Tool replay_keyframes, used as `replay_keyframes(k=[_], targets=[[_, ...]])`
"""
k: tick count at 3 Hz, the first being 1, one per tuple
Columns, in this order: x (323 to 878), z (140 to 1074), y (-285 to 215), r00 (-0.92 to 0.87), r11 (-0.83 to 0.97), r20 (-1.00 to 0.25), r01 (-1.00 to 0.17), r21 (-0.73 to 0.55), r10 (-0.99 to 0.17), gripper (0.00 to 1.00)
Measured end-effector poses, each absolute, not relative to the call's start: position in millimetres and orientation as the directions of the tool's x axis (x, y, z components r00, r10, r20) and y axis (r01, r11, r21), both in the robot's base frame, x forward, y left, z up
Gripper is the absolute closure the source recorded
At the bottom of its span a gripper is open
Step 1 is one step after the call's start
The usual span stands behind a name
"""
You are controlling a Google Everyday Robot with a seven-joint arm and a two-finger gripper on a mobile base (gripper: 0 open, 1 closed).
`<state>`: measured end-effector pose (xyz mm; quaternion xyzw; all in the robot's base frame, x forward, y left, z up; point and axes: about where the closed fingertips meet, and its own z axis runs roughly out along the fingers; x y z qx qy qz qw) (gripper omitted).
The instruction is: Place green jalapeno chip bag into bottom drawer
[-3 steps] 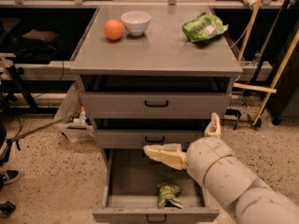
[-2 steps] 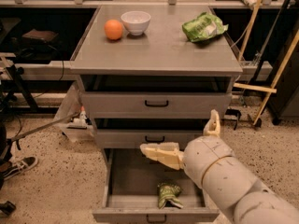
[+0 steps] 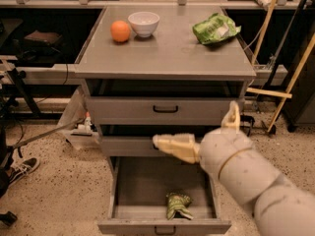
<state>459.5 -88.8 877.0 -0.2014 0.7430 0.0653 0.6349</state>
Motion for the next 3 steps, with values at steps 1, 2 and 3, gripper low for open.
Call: replay_keyframes(k=[1, 2, 3], targets=[[500.3, 965.7, -113.3, -0.019, 0.937, -0.977, -0.287, -0.197, -0.211, 0.0], [524.1, 1081.5, -126.3, 0.108, 0.962, -0.973, -0.166, -0.218, -0.202, 0.0], [530.4, 1098.9, -129.7, 0.121, 0.966, -0.974, -0.156, -0.207, -0.189, 0.0]])
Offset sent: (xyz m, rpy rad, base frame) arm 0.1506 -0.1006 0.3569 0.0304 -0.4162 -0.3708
